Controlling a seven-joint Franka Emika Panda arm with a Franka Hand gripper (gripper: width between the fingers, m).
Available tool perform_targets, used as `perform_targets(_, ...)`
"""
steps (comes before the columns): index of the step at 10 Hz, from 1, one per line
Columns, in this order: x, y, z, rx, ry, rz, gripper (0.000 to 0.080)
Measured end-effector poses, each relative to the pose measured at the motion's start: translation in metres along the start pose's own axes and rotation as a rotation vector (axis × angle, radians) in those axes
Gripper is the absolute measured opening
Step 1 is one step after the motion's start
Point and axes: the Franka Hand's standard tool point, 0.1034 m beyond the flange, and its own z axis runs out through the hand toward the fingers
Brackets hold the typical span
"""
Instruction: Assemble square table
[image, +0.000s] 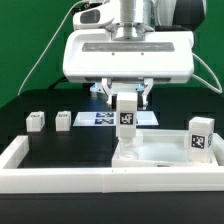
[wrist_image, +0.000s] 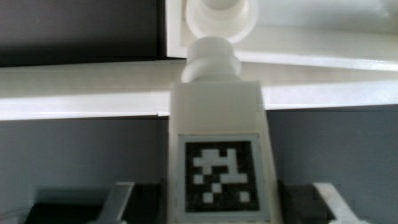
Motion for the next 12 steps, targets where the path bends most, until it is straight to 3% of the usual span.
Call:
perform_targets(4, -0.009, -0.003, 0.01, -0.006, 0.008, -0.01, 0.0292)
perform_targets(12, -0.013, -0.011, 0.011, -0.005, 0.019, -0.024, 0.0292)
